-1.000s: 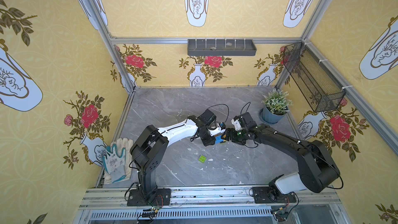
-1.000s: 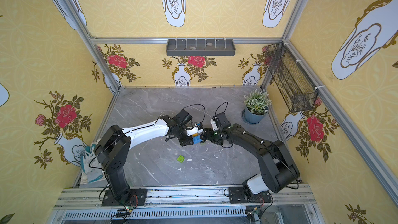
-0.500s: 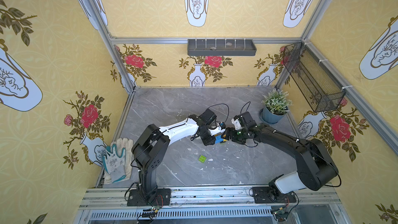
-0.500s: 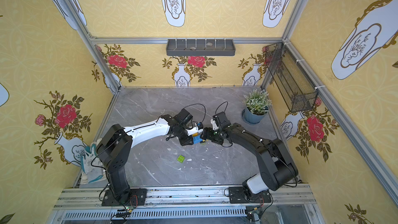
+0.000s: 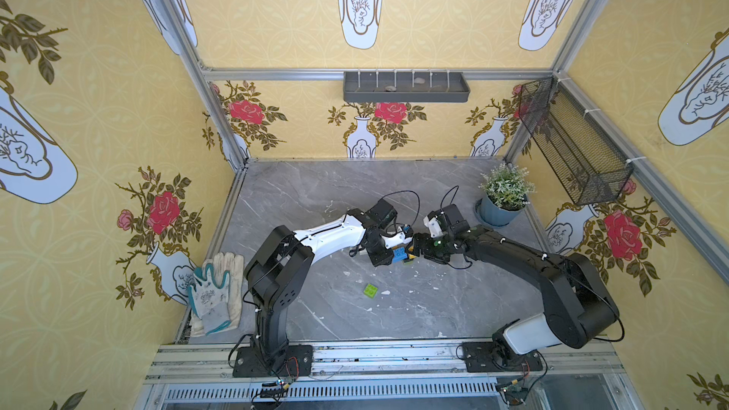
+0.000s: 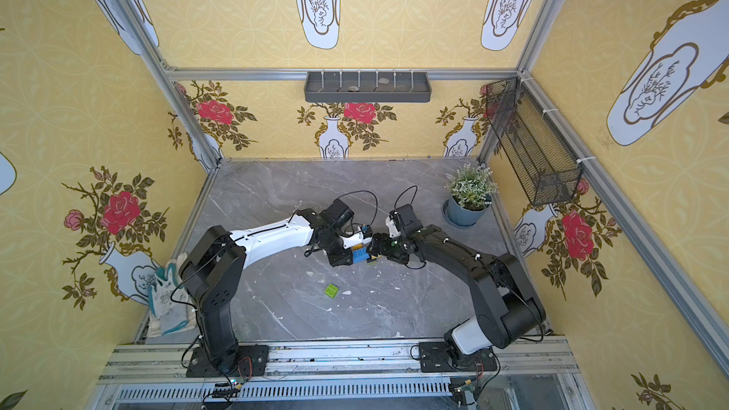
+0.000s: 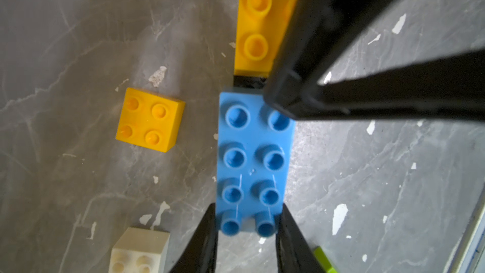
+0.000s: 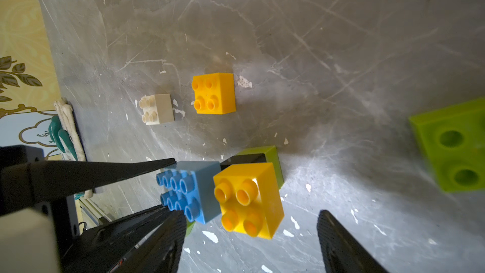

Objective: Assemble the number 4 with lego
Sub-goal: Assemble the lego brick with the lego brick.

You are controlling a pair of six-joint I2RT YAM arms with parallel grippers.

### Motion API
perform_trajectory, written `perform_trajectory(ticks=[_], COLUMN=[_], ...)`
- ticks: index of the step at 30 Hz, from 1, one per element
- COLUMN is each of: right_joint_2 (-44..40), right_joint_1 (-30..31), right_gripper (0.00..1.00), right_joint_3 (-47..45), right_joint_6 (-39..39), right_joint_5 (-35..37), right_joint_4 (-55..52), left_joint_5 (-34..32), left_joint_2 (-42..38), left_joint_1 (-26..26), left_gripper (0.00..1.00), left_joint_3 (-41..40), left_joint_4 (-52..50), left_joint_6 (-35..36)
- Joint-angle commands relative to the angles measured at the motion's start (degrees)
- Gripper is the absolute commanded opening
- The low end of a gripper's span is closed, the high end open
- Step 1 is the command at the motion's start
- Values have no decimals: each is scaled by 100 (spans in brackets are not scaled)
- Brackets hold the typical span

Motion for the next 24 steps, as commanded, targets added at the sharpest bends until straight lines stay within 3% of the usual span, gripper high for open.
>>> perform_trajectory(ticks=[1, 24], right_joint_2=[53, 29], right_joint_1=[-5, 5], right_gripper=[80, 80], right_joint_3=[21, -32], right_joint_6=[-72, -61], right_joint_5=[-41, -41], right_joint_4=[106, 145], left_joint_5=[62, 155], left_joint_2=[43, 9], left_joint_1=[-1, -81], left_gripper=[0, 0], left_joint_3=[11, 132], left_joint_4=[-93, -169], left_joint_6=[45, -231])
